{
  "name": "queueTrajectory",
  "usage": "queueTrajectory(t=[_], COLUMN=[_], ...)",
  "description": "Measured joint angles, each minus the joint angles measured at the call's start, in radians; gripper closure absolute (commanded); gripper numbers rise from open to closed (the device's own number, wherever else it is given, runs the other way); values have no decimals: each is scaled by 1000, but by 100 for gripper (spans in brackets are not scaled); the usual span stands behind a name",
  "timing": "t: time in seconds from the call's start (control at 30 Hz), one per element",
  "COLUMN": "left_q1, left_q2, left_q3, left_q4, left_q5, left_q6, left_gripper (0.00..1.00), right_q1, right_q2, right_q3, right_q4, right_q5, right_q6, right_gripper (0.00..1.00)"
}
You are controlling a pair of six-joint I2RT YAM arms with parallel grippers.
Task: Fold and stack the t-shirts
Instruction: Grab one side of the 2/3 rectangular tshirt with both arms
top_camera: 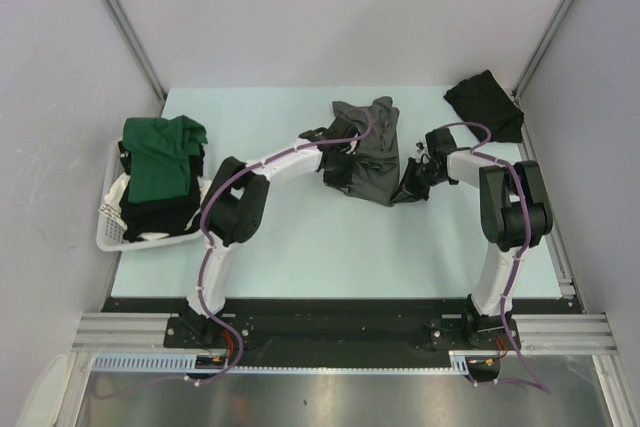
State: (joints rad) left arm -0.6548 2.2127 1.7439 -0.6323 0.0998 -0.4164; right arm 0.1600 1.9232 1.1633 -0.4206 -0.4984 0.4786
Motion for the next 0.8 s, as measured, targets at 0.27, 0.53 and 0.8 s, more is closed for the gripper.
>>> queueTrajectory(t=[0.27,0.53,0.8], left_q1=[0,0,1], left_q2=[-1,-1,-4], left_q3=[0,34,149], left_q4=[-6,-36,-83], left_q5=[-2,-16,-49], left_q6=[0,3,41], left_gripper=[100,100,100], right_q1=[3,-27,-49], right_q2=[0,-23,-80], right_q3=[0,0,87], right_q4=[8,5,-35], right_q5=[1,-1,-5], right_q6=[-2,-5,-19], right_gripper=[100,100,100])
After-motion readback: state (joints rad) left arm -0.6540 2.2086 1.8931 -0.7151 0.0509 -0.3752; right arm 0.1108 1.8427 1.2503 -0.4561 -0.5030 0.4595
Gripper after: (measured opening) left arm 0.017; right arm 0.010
